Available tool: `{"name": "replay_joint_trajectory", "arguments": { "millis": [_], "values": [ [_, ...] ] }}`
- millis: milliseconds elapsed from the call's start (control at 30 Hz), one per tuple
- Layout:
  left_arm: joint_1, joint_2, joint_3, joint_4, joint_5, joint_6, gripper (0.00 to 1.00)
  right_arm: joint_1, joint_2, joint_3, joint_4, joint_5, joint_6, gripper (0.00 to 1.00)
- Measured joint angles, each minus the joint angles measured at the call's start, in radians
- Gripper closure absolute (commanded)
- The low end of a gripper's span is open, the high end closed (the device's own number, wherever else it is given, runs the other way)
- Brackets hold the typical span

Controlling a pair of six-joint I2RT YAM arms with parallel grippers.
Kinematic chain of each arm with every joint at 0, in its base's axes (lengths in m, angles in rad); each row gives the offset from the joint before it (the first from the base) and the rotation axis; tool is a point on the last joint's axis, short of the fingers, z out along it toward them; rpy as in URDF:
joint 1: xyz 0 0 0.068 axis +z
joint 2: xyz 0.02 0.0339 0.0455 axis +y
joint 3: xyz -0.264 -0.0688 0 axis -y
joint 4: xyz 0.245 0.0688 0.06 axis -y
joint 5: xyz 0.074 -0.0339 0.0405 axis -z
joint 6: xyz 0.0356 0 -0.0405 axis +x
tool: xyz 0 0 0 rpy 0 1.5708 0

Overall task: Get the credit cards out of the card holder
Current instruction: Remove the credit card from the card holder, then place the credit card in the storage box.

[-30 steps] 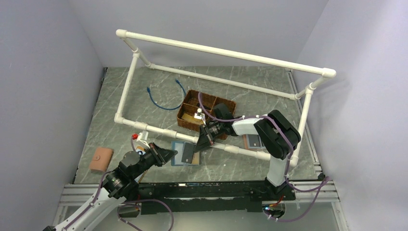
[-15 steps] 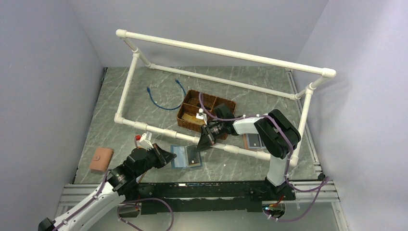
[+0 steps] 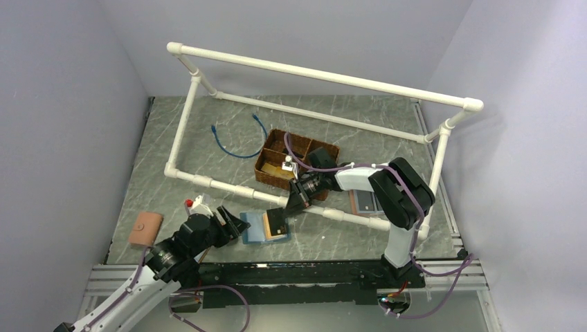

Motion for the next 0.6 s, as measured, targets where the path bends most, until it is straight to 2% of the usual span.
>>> {"name": "replay_joint_trajectory", "arguments": {
  "millis": [133,267,433,600],
  "values": [
    [0.000,0.009,0.023,-0.127,-0.026,0.001,0.24,-0.001,-0.018,0.003,-0.013,0.004,-0.022,1.00],
    [0.000,0.047,0.050,-0.186,-0.034,0.004,0.23,0.000,-0.027,0.011,-0.030,0.003,-0.047,1.00],
    [0.000,0.081,0.124,-0.201,-0.043,0.027,0.18,0.000,-0.074,0.032,-0.090,0.007,-0.100,1.00],
    [0.000,0.081,0.171,-0.172,-0.053,0.060,0.08,0.000,-0.163,0.071,-0.152,0.025,-0.179,1.00]
  ]
}}
